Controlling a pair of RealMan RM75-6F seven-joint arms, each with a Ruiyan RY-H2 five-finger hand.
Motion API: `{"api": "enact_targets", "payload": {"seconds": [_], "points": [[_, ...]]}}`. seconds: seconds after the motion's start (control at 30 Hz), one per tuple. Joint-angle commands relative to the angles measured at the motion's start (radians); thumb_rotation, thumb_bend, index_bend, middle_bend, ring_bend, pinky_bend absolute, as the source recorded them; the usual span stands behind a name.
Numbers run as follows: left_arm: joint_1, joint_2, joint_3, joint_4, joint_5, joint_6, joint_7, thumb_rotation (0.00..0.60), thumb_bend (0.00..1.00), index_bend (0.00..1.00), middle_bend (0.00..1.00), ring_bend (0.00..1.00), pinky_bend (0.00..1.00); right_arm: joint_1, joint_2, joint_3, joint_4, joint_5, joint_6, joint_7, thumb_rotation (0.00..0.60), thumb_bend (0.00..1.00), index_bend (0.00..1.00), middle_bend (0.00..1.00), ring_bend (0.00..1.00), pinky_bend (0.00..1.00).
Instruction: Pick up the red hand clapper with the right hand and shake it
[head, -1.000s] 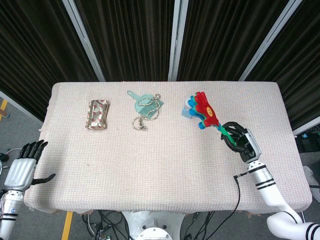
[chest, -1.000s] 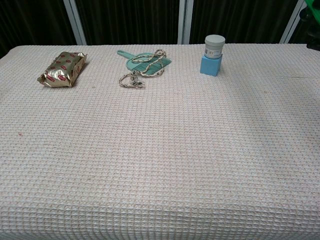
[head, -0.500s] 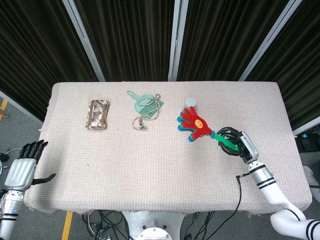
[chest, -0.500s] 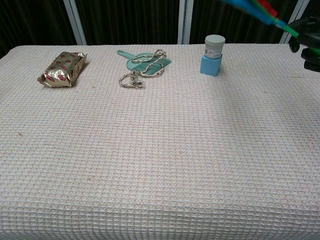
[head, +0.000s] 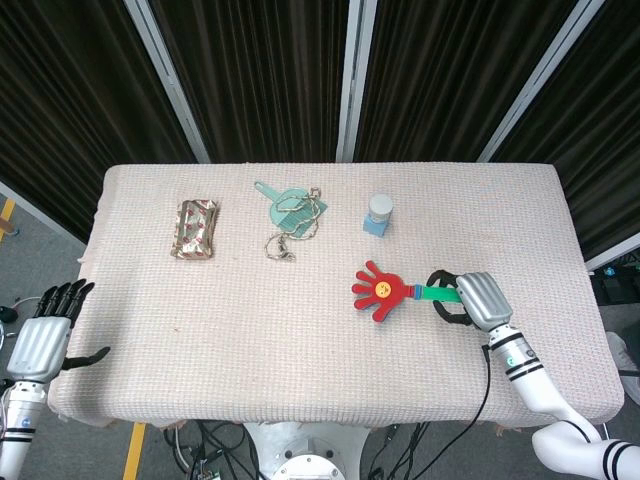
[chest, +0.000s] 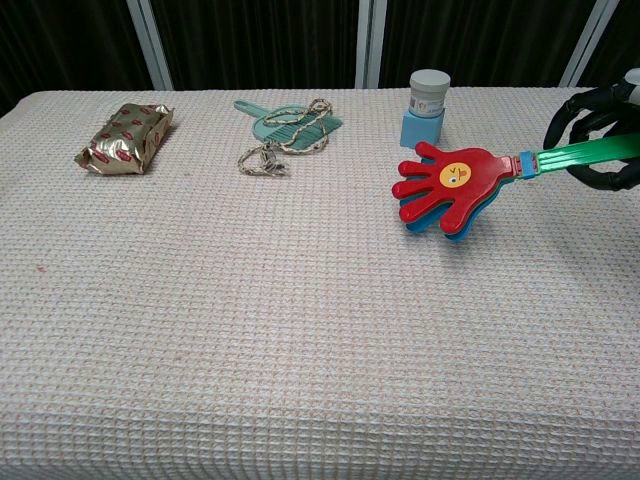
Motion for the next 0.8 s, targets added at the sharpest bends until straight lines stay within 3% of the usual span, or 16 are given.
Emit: {"api": "enact_targets", "payload": {"seconds": [0.03, 0.23, 0.37, 0.47, 0.57, 0.63, 0.7, 0.77, 0.8], "points": [[0.000, -0.001, 0.001, 0.000, -0.001, -0.002, 0.001, 0.519, 0.13, 0.04, 0.02, 0.00, 0.06, -0.008, 0.001, -0.054, 0.050, -0.097, 0.068, 0.140, 0.600, 0.92, 1.00, 0.90, 0.99, 1.00], [-0.004, -0.009, 0.002, 0.003, -0.002, -0.011, 0.005, 0.518, 0.13, 0.04, 0.02, 0.00, 0.06, -0.033, -0.047, -0.070, 0.148, -0.130, 0.153, 0.214, 0.600, 0.88, 1.00, 0.89, 0.99, 1.00], [-0.006, -0.012, 0.001, 0.005, 0.000, -0.010, 0.007, 0.517, 0.13, 0.04, 0.02, 0.00, 0.06, -0.037, -0.075, -0.083, 0.206, -0.135, 0.163, 0.260, 0.600, 0.80, 0.98, 0.80, 0.90, 1.00], [-0.005, -0.011, 0.002, 0.006, -0.002, -0.011, 0.006, 0.518, 0.13, 0.04, 0.02, 0.00, 0.06, -0.031, -0.082, -0.101, 0.232, -0.139, 0.142, 0.301, 0.600, 0.70, 0.87, 0.69, 0.79, 1.00], [-0.003, -0.012, 0.004, 0.008, -0.004, -0.012, 0.005, 0.518, 0.13, 0.04, 0.02, 0.00, 0.06, -0.023, -0.084, -0.121, 0.253, -0.140, 0.110, 0.326, 0.600, 0.57, 0.67, 0.51, 0.59, 0.93], [-0.003, -0.013, 0.005, 0.009, -0.004, -0.013, 0.005, 0.518, 0.13, 0.04, 0.02, 0.00, 0.06, -0.021, -0.086, -0.126, 0.264, -0.137, 0.097, 0.320, 0.600, 0.45, 0.45, 0.34, 0.38, 0.78], [-0.003, -0.013, 0.005, 0.009, -0.003, -0.014, 0.004, 0.521, 0.13, 0.04, 0.02, 0.00, 0.06, -0.021, -0.086, -0.129, 0.273, -0.130, 0.090, 0.298, 0.600, 0.32, 0.16, 0.16, 0.17, 0.54], [-0.004, -0.012, 0.005, 0.008, -0.003, -0.013, 0.005, 0.519, 0.13, 0.04, 0.02, 0.00, 0.06, -0.022, -0.082, -0.126, 0.270, -0.115, 0.080, 0.268, 0.600, 0.22, 0.01, 0.05, 0.04, 0.32], [-0.004, -0.011, 0.004, 0.007, -0.002, -0.013, 0.005, 0.519, 0.13, 0.04, 0.02, 0.00, 0.06, -0.024, -0.079, -0.124, 0.266, -0.108, 0.076, 0.253, 0.600, 0.19, 0.00, 0.02, 0.01, 0.23]]}}
